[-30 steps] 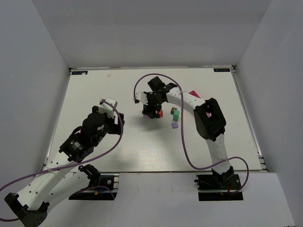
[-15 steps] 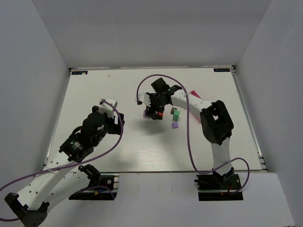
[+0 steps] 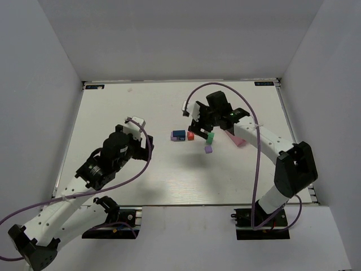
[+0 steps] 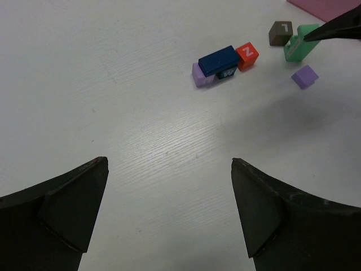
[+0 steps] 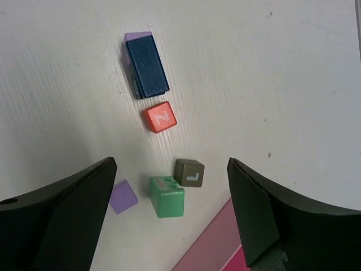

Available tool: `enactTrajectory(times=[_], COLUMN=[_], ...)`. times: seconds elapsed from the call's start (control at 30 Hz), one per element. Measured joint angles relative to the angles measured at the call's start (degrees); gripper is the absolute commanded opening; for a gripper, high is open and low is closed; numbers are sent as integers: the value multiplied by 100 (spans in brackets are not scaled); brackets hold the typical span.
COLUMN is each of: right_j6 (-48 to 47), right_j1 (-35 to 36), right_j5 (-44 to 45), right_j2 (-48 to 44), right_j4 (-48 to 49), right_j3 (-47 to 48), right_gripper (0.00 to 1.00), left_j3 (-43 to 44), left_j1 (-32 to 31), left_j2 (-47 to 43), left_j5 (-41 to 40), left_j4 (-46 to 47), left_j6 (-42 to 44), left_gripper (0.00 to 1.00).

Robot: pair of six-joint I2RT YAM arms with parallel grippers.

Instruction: Build the wood block tower

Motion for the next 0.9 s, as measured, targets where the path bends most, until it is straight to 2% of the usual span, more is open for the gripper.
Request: enactTrajectory(times=[0.03, 0.07, 0.1, 0.13, 0.17, 0.2, 0.3, 0.33, 0.37, 0.4, 0.43, 0.47, 0.5, 0.53, 0.57, 0.6, 0.67, 0.7, 0.83, 0.9], right_j6=[39, 63, 79, 175, 170, 229, 328, 334, 334, 319, 332, 247, 181, 59, -203, -446, -1088, -1478, -2859, -3370], right_j1=[-68, -142, -212, -256, -352, -428, -577, -616, -651, -684, -715, -752, -780, -798, -828, -852, -870, -870, -850, -852], right_j5=[-11, -28, -48, -92, -131, -197, -310, -337, -354, -374, -389, -411, -476, -575, -754, -922, -1362, -1576, -1939, -1926], right_j2=[-90, -190, -299, -374, -520, -632, -892, -946, -994, -1034, -1062, -1084, -1108, -1121, -1132, -1143, -1156, -1165, -1228, -1169], right_j4=[46, 83, 92, 94, 107, 129, 179, 197, 216, 223, 223, 221, 216, 166, 76, -28, -404, -566, -946, -1088], right_j3=[-114, -249, -380, -457, -597, -695, -914, -970, -1029, -1091, -1145, -1191, -1239, -1257, -1257, -1257, -1261, -1333, -2059, -2275], right_gripper=[78, 55, 39, 9, 0, 0, 0, 0, 1, 40, 48, 54, 55, 51, 48, 43, 42, 42, 56, 60], left_j3=[0, 2, 7, 22, 52, 103, 398, 511, 651, 802, 949, 1097, 1222, 1351, 1453, 1504, 1534, 1537, 1537, 1537], left_j1=[0, 0, 0, 2, 2, 2, 2, 2, 2, 2, 2, 2, 2, 2, 2, 2, 2, 2, 4, 4], left_j2=[90, 208, 343, 496, 640, 807, 1296, 1449, 1609, 1781, 1943, 2100, 2234, 2378, 2516, 2616, 2782, 2846, 2957, 2929], left_j5=[72, 153, 232, 291, 356, 400, 505, 540, 573, 621, 654, 680, 699, 713, 734, 752, 772, 778, 780, 796], left_j4=[24, 55, 70, 83, 83, 74, 70, 96, 90, 125, 162, 164, 181, 201, 232, 251, 304, 302, 289, 304], left_j6=[0, -4, -15, -33, -50, -74, -138, -168, -162, -186, -164, -127, -107, -63, -37, 39, 105, 142, 343, 409], left_gripper=[100, 100, 100, 98, 96, 94, 64, 50, 21, 12, 7, 7, 15, 29, 56, 66, 79, 79, 81, 81])
